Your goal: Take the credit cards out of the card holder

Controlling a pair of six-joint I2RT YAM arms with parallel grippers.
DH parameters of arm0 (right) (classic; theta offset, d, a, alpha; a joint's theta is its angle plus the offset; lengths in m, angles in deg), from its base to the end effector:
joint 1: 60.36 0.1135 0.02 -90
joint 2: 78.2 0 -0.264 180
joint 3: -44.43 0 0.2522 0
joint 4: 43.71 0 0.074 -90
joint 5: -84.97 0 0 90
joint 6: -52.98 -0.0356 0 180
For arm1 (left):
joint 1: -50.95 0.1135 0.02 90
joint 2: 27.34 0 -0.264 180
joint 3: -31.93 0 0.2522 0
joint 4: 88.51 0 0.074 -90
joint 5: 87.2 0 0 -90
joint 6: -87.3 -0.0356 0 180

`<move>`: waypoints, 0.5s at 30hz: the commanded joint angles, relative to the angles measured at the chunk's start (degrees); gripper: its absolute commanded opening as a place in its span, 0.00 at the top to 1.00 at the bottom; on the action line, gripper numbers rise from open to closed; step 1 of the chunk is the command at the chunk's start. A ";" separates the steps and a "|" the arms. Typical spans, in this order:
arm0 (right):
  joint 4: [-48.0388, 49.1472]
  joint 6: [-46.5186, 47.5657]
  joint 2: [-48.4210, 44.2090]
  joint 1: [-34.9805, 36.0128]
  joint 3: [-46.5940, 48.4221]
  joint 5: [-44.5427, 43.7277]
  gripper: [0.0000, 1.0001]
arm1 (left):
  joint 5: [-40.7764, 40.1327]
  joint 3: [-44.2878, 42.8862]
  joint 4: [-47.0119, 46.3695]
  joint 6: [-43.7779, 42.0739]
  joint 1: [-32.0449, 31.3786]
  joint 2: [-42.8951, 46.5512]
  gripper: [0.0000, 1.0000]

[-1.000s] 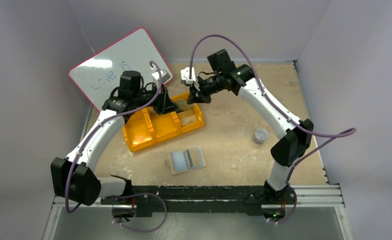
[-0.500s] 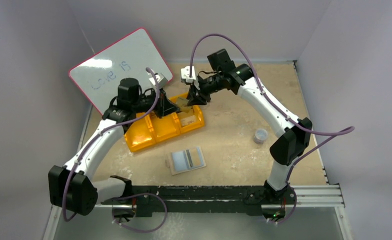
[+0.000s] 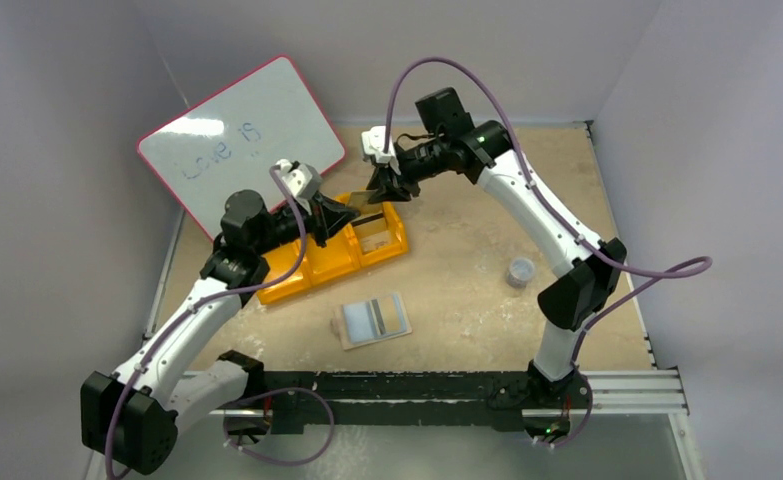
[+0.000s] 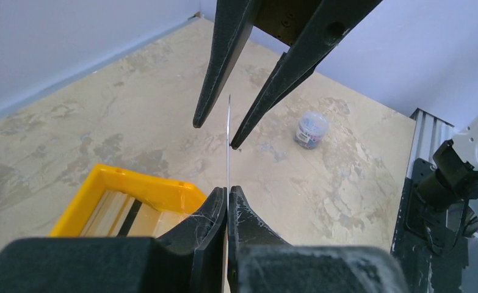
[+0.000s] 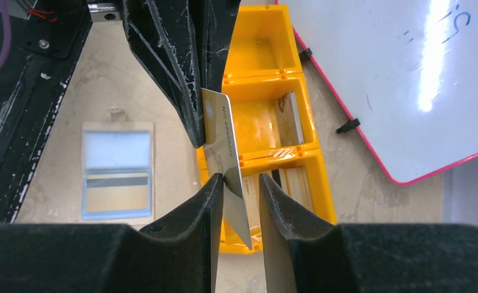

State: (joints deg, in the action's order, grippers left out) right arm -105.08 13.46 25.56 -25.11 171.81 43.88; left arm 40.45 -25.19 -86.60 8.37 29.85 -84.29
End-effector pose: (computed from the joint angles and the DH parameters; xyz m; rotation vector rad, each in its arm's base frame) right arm 0.3037 0.2475 0.4113 -1.7077 1.1764 0.7808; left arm 0.2071 -0.1032 0.3324 0.6650 1.5430 -0.9513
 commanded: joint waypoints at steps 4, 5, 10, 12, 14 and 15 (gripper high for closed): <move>-2.08 3.92 -0.52 0.12 3.71 4.12 0.72 | -4.37 2.32 -8.87 1.81 -0.54 1.84 1.00; -2.56 3.99 -0.38 0.09 4.02 4.46 0.74 | -4.48 2.95 -9.86 2.14 -0.56 1.84 1.00; -6.13 5.83 1.00 0.14 6.06 4.37 0.97 | -4.91 4.44 -12.15 3.42 -0.56 1.93 1.00; -6.77 6.45 1.38 0.10 6.49 3.72 1.00 | -5.02 4.86 -13.11 3.91 -0.57 2.01 1.00; -6.31 6.55 1.37 0.17 6.26 2.37 1.00 | -5.72 5.14 -13.23 4.02 -0.54 2.02 1.00; -5.75 6.08 1.29 0.15 6.10 1.26 1.00 | -6.18 5.34 -13.23 4.22 -0.56 1.93 0.97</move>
State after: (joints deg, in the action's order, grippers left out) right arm -109.54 18.40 26.72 -25.11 176.03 45.85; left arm 35.95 -20.29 -94.93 10.92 29.45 -83.41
